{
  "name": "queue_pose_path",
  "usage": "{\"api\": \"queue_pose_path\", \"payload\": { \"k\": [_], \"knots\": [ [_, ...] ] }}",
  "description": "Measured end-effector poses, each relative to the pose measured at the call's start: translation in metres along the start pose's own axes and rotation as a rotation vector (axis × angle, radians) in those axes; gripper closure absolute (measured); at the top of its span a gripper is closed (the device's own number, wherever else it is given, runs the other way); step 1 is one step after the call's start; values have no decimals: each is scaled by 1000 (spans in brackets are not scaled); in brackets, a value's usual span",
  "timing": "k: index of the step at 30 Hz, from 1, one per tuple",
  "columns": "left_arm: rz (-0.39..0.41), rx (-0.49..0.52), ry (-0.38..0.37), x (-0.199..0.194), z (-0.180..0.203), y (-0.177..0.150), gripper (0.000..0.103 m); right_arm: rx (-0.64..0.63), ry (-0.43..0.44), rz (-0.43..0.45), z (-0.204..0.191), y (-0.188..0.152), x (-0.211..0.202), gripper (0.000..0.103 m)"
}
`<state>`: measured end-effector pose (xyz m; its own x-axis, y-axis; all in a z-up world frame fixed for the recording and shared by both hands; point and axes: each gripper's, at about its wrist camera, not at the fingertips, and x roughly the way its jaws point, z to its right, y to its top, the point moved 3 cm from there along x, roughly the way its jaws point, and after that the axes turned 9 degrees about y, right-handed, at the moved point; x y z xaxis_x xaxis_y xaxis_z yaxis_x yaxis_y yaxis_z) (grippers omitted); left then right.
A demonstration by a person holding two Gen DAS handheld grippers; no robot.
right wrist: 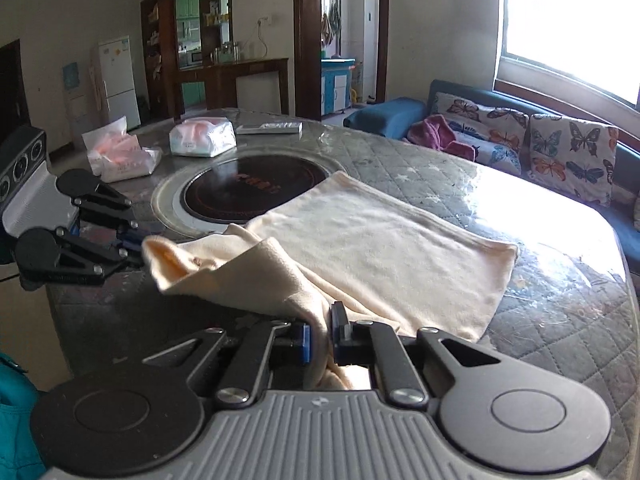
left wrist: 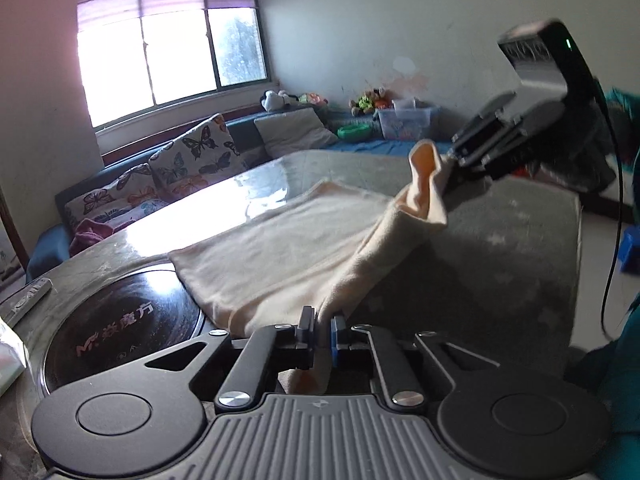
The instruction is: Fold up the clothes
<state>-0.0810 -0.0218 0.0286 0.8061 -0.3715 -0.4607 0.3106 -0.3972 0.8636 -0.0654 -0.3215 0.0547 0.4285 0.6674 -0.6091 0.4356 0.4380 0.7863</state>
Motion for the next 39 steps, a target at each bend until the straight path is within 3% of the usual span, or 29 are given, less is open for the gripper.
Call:
{"api": "queue_pose_path", "payload": {
  "k": [9, 13, 22, 28, 31, 33, 35, 36, 37, 39],
  "knots": [
    [-2, -96, -102, -71, 14, 16, 95, -26, 44, -26, -47, -13, -60, 95],
    [-20, -119, -115, -71, 11, 16, 95, 5, 74, -65, -56, -21, -68, 95],
    [-28, -185, -67, -1, -31, 45, 95, 28, 42, -59, -14, 7, -42, 95],
    [-121, -252, -6, 76, -61, 45, 95, 73, 10, -88, 47, 36, 13, 95],
    [-165, -278, 50, 109, -69, 33, 95, 154, -14, -93, 77, 31, 47, 94],
    [-195, -308, 66, 122, -72, 26, 91, 179, -42, -74, 83, 26, 49, 81],
    [-203, -318, 79, 125, -74, 24, 88, 199, -71, -52, 87, 21, 47, 79],
    [-198, -319, 87, 124, -75, 25, 87, 208, -86, -40, 88, 19, 46, 73],
    [-195, -319, 108, 121, -76, 26, 81, 218, -101, -29, 90, 17, 45, 71],
    [-179, -326, 159, 113, -81, 31, 80, 237, -131, -6, 93, 12, 43, 71]
  ]
}}
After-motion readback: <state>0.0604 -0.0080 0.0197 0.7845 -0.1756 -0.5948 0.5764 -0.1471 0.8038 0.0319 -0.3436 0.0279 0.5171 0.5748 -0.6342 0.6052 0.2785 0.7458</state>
